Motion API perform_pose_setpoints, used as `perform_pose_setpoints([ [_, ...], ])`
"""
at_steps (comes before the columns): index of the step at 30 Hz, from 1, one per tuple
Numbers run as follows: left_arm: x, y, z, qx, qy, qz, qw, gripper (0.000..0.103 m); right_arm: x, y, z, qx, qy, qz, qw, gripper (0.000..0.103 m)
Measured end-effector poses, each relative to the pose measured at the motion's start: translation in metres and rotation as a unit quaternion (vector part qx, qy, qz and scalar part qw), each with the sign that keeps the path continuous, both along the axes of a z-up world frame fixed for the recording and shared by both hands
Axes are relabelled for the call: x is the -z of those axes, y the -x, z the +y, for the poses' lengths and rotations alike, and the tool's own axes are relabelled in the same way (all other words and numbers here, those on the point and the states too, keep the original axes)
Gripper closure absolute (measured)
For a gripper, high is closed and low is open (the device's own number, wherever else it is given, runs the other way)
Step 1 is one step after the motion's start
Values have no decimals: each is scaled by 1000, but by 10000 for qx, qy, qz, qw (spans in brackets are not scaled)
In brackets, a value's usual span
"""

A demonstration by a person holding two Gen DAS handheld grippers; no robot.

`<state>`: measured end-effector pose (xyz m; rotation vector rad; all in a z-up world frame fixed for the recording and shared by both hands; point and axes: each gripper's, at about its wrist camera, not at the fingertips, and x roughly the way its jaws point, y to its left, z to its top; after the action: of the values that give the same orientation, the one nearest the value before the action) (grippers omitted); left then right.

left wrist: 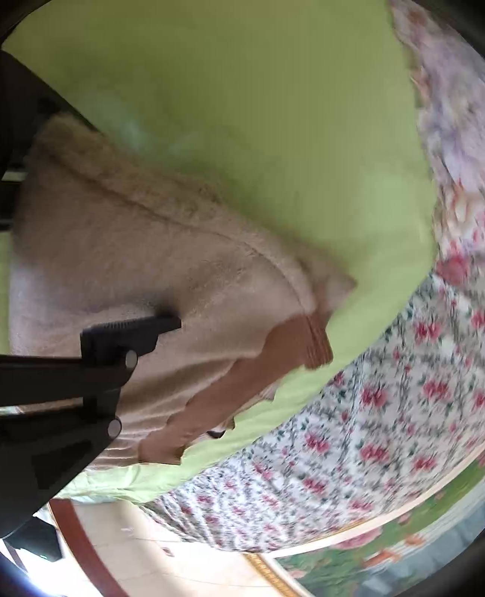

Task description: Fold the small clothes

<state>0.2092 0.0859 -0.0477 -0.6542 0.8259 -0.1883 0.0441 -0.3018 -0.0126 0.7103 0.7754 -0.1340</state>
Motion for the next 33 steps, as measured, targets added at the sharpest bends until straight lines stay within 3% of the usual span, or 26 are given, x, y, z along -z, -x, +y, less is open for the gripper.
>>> perform_pose_setpoints([
  [4, -35, 5, -27, 460, -429, -578, 9963, 94, -6, -10, -24, -138, -137, -115, 9997, 52],
  [10, -77, 22, -114, 1565, -819, -1238, 9765, 96, -1, -36, -68, -334, -794, -6, 9963, 52],
  [13, -68, 27, -167, 2156, -1017, -1246, 9632, 96, 6, -50, -86, -370, -1384, -113, 9896, 48],
  [15, -54, 25, -188, 2376, -1048, -1109, 9593, 96, 13, -64, -94, -402, -1652, -121, 9854, 31],
  [20, -25, 25, -216, 2697, -1126, -841, 9526, 96, 28, -103, -89, -656, -1738, 172, 9824, 30],
  [25, -30, 27, -212, 2719, -1030, -914, 9524, 96, 37, -152, -63, -1022, -1622, 269, 9811, 30],
  [26, -32, 28, -213, 2740, -1061, -925, 9514, 96, 38, -161, -57, -1101, -1504, 303, 9820, 32],
  [28, -35, 31, -212, 2779, -1143, -964, 9489, 96, 40, -178, -45, -1271, -1361, 433, 9815, 78],
  [33, -58, 38, -219, 2867, -1180, -1181, 9434, 96, -1, -165, -53, -1301, -1011, -82, 9863, 86],
])
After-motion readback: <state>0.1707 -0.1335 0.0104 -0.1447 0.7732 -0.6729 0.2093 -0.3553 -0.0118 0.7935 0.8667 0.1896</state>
